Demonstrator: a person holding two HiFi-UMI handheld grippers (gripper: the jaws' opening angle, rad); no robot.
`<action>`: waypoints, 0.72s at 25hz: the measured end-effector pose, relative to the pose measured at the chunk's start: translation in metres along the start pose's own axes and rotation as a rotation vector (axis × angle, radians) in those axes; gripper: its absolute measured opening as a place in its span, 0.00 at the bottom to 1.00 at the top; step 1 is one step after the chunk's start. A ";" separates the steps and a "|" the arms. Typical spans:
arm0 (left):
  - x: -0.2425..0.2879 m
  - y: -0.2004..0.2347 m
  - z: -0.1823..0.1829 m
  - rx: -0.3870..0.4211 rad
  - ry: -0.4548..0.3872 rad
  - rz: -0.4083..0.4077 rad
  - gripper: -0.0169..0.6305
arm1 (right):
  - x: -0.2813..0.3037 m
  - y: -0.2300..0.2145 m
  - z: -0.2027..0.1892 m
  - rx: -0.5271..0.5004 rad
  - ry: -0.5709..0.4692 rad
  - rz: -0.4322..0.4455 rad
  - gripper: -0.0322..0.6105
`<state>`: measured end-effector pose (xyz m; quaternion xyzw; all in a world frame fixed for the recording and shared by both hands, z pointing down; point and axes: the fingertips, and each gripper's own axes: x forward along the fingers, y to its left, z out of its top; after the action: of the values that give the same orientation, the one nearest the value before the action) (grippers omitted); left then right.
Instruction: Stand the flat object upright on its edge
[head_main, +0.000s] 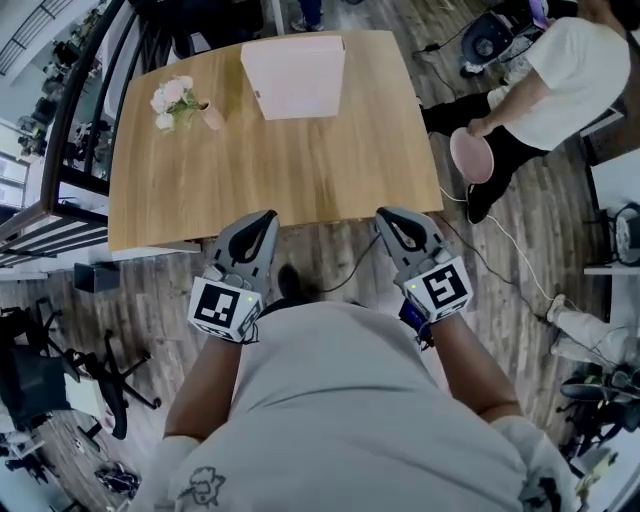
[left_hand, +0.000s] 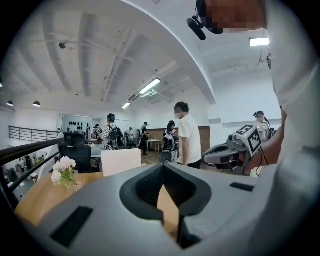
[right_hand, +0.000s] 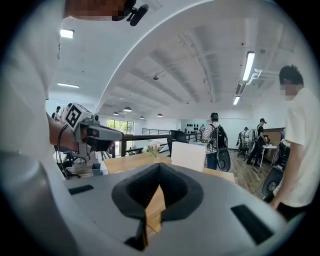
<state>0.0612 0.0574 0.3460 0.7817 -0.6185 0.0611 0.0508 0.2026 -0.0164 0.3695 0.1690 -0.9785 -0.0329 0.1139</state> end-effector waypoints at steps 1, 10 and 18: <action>0.001 -0.007 0.001 -0.002 -0.002 0.006 0.04 | -0.007 -0.001 -0.002 -0.001 0.001 0.007 0.06; -0.008 -0.071 -0.001 -0.034 -0.010 0.074 0.04 | -0.072 -0.003 -0.015 -0.005 -0.018 0.061 0.06; -0.027 -0.109 -0.006 -0.052 -0.001 0.118 0.04 | -0.110 0.012 -0.024 0.006 -0.024 0.094 0.06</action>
<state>0.1614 0.1092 0.3475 0.7423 -0.6649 0.0475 0.0671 0.3048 0.0316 0.3707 0.1225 -0.9867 -0.0267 0.1032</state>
